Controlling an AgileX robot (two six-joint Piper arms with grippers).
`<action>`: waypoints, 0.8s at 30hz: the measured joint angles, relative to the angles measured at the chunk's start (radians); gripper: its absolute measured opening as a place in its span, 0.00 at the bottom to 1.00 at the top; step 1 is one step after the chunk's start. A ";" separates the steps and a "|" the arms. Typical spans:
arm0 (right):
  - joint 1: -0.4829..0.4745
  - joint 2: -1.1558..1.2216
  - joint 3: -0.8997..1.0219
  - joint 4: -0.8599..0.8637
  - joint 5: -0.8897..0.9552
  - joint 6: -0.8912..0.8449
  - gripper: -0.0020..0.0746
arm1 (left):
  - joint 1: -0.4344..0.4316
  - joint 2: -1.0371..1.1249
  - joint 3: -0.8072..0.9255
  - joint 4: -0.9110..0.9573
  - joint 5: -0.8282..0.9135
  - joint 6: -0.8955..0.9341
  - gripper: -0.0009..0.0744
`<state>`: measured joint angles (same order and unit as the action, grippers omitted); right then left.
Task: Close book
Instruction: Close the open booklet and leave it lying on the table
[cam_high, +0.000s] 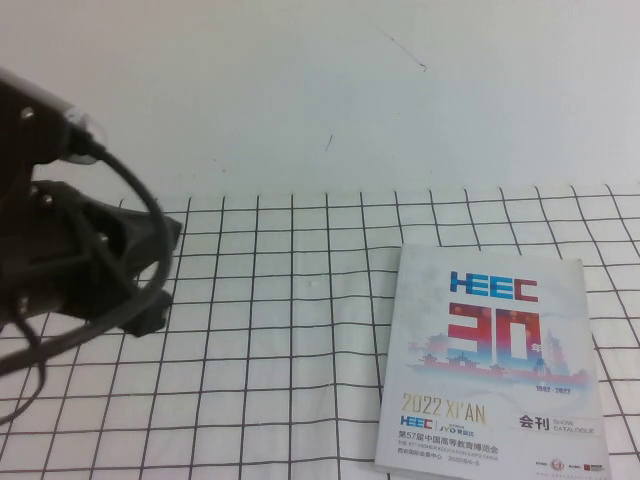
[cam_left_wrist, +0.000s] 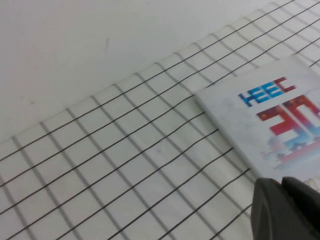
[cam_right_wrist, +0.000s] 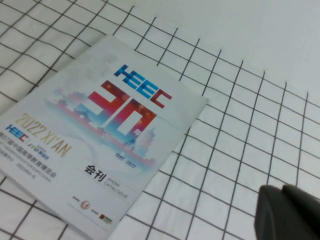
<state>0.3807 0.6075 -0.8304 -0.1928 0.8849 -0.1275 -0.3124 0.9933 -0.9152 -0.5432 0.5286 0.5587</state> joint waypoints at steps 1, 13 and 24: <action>0.000 -0.026 0.025 0.009 -0.007 0.000 0.02 | 0.000 -0.030 0.004 0.077 0.009 -0.049 0.01; 0.000 -0.377 0.368 0.057 -0.172 -0.006 0.02 | 0.000 -0.488 0.333 0.281 -0.205 -0.181 0.01; 0.000 -0.485 0.497 0.062 -0.344 -0.016 0.02 | 0.000 -0.797 0.645 0.258 -0.251 -0.021 0.01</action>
<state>0.3807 0.1229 -0.3338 -0.1304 0.5411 -0.1438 -0.3124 0.1963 -0.2701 -0.2855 0.2778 0.5374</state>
